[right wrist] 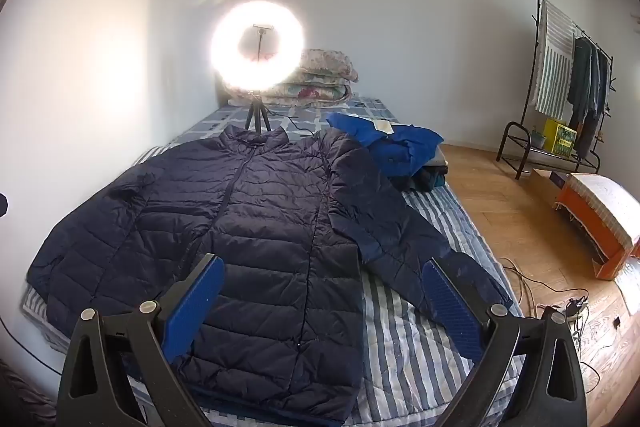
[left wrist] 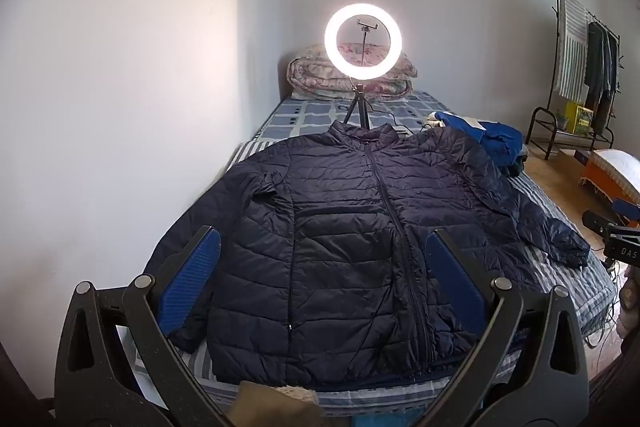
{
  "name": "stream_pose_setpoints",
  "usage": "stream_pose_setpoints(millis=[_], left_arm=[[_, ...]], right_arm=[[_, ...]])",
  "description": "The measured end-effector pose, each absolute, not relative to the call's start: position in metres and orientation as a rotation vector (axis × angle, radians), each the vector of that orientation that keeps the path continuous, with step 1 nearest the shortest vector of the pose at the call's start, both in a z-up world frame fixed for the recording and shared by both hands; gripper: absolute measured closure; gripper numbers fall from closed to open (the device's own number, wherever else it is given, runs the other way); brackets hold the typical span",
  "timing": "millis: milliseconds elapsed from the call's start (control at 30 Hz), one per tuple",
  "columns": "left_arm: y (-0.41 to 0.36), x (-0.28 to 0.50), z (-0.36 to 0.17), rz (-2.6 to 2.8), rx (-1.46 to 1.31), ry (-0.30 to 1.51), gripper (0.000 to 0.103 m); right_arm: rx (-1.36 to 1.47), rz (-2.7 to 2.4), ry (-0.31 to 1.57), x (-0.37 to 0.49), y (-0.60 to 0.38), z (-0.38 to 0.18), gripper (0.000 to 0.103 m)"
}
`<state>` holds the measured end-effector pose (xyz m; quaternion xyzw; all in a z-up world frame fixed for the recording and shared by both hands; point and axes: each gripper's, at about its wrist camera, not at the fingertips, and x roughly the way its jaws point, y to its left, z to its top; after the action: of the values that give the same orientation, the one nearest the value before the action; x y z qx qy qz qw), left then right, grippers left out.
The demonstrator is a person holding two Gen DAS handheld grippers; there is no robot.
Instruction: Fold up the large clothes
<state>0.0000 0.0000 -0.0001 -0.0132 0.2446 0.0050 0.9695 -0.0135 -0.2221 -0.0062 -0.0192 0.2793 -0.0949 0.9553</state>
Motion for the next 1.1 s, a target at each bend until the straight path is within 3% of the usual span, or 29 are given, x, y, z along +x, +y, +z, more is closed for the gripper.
stream_pose_setpoints(millis=[1100], left_arm=[[-0.0021, 0.0042, 0.0051, 0.032, -0.016, 0.481, 0.0]], right_arm=[[-0.045, -0.202, 0.555, -0.0156, -0.2208, -0.004, 0.003]])
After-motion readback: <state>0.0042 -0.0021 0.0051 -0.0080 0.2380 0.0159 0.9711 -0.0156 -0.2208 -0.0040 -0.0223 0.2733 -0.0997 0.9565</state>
